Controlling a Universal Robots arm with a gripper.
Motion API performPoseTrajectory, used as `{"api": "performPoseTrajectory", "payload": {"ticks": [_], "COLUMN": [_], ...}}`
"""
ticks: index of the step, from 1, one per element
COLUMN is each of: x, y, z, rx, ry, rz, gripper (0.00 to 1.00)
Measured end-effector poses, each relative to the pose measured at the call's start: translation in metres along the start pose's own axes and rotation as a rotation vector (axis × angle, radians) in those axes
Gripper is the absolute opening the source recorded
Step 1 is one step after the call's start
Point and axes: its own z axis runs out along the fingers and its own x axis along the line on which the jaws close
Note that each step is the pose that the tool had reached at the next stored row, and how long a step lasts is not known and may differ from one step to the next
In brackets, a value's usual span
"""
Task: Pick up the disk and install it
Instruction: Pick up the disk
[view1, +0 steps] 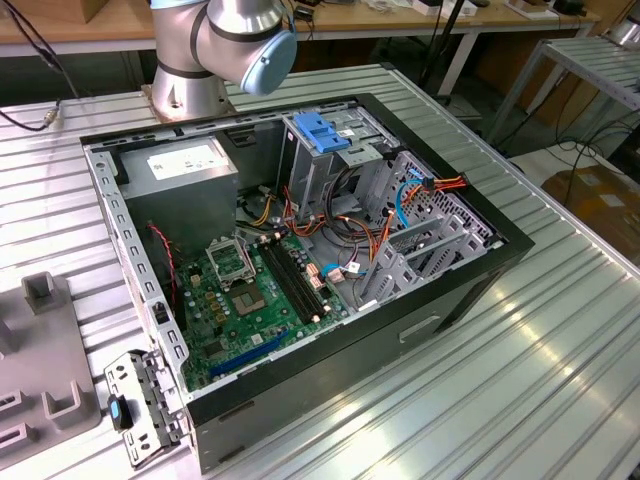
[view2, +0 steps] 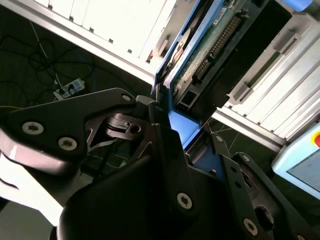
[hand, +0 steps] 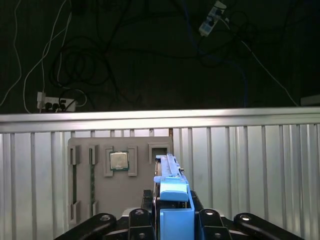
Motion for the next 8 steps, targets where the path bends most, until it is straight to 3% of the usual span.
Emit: {"api": "performPoseTrajectory", "payload": {"ticks": [2,8], "x": [0.0000,-0.0006], "y": [0.0000,0.0003], "z": [-0.0027,-0.0195], "rx": [-0.0006,-0.0028], "ry": [0.0000,0.0000], "rz": [0.000,0.000], "gripper": [0.37,0.37]}}
